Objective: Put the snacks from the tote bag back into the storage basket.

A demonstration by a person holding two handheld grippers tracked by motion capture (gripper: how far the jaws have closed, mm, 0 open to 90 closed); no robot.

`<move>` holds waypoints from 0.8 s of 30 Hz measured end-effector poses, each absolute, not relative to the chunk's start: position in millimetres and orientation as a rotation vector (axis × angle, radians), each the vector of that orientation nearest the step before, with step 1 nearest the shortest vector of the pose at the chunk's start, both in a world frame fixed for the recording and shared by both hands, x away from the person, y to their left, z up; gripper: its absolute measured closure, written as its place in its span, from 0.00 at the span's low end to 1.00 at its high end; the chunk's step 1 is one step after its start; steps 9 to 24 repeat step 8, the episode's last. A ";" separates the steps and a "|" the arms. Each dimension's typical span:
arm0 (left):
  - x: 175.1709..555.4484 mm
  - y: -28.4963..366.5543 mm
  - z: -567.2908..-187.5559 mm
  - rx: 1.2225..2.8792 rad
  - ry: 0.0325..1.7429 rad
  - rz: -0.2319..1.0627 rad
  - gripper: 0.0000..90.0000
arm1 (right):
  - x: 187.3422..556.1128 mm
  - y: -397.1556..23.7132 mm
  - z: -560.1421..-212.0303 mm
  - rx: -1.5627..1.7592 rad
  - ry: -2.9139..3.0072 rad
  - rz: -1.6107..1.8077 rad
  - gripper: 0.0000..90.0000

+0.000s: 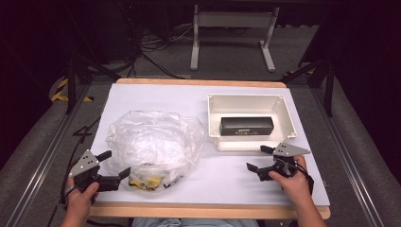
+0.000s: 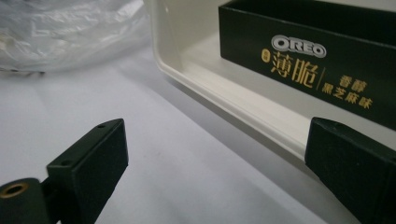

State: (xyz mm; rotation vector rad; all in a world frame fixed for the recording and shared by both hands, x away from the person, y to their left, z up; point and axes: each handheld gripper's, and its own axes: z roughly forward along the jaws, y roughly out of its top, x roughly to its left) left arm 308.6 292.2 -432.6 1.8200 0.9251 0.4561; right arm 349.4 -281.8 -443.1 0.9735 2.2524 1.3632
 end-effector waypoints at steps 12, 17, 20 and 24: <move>308.7 294.2 -432.2 1.794 0.928 0.432 0.01 | 353.3 -285.6 -443.8 1.042 2.246 1.436 0.04; 308.7 294.2 -432.2 1.794 0.928 0.432 0.01 | 353.3 -285.6 -443.8 1.042 2.246 1.436 0.04; 308.7 294.2 -432.2 1.794 0.928 0.432 0.01 | 353.3 -285.6 -443.8 1.042 2.246 1.436 0.04; 308.7 294.2 -432.2 1.794 0.928 0.432 0.01 | 353.3 -285.6 -443.8 1.042 2.246 1.436 0.04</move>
